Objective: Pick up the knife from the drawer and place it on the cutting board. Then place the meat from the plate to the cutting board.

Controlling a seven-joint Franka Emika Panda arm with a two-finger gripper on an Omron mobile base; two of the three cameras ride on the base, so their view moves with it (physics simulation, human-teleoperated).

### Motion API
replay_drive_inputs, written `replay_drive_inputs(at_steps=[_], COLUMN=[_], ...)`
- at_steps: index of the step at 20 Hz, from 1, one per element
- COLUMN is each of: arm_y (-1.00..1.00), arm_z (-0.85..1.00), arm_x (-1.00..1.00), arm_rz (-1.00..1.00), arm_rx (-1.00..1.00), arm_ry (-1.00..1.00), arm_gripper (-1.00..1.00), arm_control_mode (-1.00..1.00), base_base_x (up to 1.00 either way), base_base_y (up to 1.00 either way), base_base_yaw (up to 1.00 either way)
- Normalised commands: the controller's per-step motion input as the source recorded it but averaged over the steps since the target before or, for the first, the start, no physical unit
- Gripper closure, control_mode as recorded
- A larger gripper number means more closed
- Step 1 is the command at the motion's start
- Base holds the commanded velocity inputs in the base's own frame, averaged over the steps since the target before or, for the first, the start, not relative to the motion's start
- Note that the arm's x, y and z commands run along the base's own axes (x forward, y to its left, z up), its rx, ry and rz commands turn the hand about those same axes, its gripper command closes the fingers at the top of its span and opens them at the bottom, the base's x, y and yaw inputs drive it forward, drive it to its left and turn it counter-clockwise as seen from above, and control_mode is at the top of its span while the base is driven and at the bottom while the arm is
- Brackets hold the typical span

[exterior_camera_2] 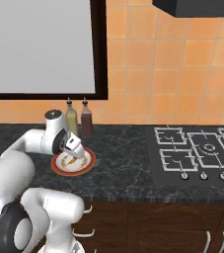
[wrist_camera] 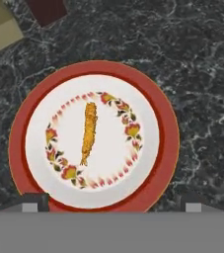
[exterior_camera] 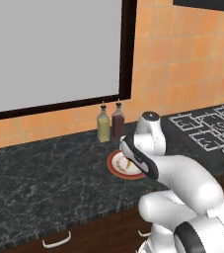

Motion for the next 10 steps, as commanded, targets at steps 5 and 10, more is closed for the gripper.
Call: replay_drive_inputs(at_steps=[5,10], arm_y=[0.03,0.18], arm_z=[-0.59,-0.51], arm_x=[0.83,0.65], arm_rz=[0.0,0.0], arm_rx=[0.0,0.0], arm_ry=[0.06,0.12], arm_gripper=[-1.0,-1.0], arm_control_mode=[-1.0,-1.0], base_base_x=[0.0,0.0], base_base_y=[0.0,0.0], base_base_yaw=[0.0,0.0])
